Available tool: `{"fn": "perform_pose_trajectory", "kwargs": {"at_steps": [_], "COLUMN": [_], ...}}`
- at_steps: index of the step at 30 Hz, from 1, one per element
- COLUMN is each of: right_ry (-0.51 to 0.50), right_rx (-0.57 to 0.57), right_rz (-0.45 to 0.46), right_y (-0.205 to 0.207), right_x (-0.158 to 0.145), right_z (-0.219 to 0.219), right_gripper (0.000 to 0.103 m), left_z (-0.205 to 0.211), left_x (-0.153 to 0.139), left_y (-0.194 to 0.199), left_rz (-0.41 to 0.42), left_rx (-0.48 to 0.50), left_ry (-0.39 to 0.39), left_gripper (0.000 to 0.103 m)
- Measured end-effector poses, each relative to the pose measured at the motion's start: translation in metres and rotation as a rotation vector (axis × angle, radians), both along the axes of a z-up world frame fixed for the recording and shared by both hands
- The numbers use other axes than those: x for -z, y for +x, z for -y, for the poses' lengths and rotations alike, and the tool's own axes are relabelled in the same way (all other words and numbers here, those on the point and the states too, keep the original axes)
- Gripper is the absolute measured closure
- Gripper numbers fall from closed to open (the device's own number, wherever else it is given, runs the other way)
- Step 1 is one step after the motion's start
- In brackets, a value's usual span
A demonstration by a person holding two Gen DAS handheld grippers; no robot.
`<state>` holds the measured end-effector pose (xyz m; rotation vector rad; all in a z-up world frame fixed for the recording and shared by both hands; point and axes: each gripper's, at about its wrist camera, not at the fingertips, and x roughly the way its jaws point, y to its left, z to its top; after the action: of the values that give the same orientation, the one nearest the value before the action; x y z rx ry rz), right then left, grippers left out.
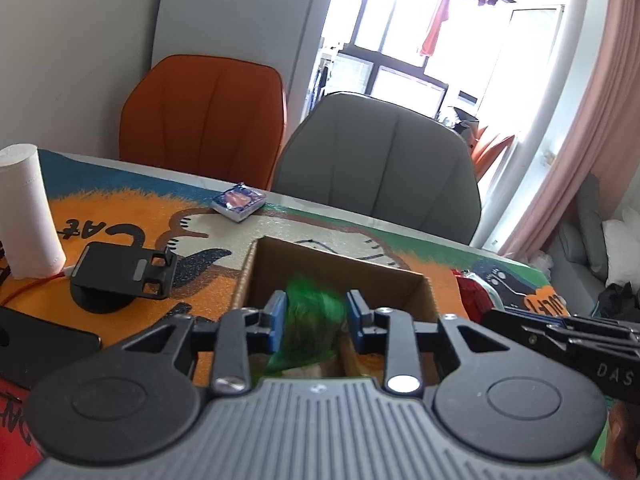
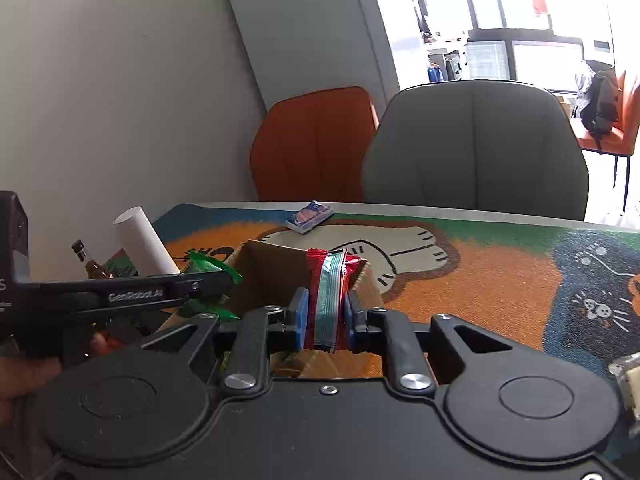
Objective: Organize snacks
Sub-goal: 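Open both grippers to drop the candy and bar into the box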
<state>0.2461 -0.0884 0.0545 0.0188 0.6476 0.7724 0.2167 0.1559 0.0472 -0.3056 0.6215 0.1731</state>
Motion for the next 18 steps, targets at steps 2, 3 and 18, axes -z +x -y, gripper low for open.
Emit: {"fn": "perform_pose_trajectory", "kwargs": {"at_steps": [2,3,18], "right_ry": [-0.002,-0.005,0.036], "right_rx": [-0.007,-0.012,-0.08], "right_rz": [-0.005,-0.006,-0.009], "right_y": [0.001,0.001,0.005], "right_x": [0.001,0.001,-0.001], "right_z": [-0.004,-0.007,-0.044], "right_gripper": [0.086,0.086,0.062], "left_z": [-0.001,-0.002,-0.008], "left_x": [0.001,0.002,0.009], "left_y": [-0.002,-0.004,-0.038], "left_rz": [-0.001,0.002,-0.018], "left_rx": [-0.011,-0.009,-0.005], "left_ry": [0.003,-0.003,-0.036], "left_gripper": [0.058,0.053,0.047]}}
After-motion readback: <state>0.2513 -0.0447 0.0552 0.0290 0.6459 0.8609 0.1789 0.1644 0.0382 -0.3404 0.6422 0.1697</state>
